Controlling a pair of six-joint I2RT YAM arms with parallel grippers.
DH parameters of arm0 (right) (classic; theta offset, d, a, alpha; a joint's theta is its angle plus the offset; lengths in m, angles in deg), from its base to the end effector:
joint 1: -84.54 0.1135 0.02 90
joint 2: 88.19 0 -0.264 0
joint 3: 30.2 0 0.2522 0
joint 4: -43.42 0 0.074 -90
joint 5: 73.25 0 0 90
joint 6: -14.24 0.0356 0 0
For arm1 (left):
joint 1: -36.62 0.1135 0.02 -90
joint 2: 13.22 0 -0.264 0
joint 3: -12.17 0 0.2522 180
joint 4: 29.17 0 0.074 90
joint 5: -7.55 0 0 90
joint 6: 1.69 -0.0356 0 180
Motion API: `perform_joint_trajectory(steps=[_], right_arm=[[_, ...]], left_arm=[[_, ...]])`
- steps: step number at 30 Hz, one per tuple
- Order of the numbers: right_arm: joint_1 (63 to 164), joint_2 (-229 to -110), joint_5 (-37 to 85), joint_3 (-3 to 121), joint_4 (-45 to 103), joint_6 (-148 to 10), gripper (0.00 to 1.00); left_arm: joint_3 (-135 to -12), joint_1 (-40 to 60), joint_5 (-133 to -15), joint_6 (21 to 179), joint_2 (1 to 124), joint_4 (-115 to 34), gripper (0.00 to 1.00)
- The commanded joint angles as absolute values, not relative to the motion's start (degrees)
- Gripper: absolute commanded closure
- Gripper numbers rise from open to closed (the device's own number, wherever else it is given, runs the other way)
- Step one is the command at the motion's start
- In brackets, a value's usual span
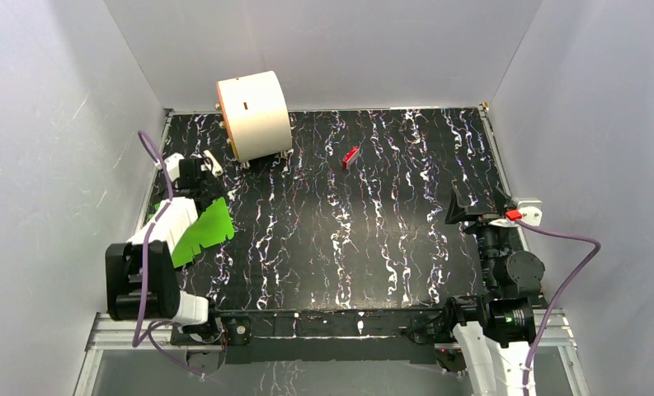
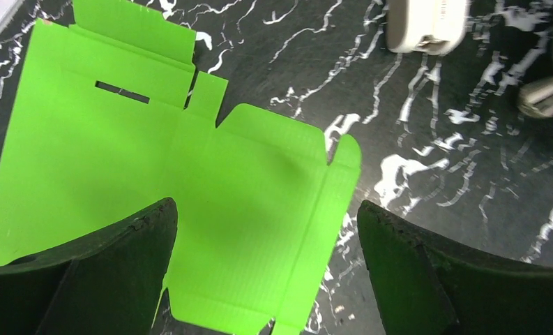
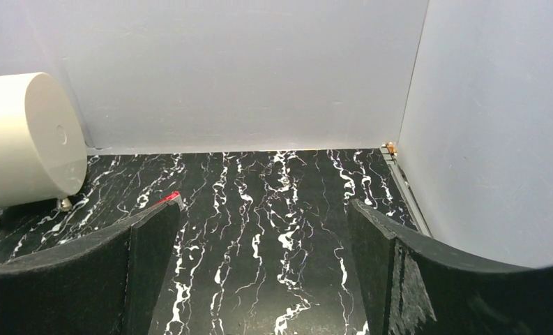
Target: Fold the paper box
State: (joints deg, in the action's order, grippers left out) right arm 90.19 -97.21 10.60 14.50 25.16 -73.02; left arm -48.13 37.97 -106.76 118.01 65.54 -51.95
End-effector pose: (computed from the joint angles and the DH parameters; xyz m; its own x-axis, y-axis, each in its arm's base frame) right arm 0.0685 0.0029 0.3347 0.2978 0.0772 -0.9515 -0.0104 0.9969 0.0776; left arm 0.2874 0.0214 0.2224 -0.4085 -0.4613 -0.7876 -0.6140 0.7774 -0.1368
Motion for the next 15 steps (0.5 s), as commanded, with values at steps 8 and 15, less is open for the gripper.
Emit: perform_joint_trajectory(steps=[8,15], right_arm=[[91.1,-94.8,10.6,14.3,27.4,-74.0,0.02],[91.4,-94.4,9.9,14.2,27.3,-74.1,0.02]], left_arm=[[-53.1,41.7,-100.1,119.9,77.4,-53.4,0.02],[-52.1,41.7,-94.6,120.5,78.0,-54.2,0.02]])
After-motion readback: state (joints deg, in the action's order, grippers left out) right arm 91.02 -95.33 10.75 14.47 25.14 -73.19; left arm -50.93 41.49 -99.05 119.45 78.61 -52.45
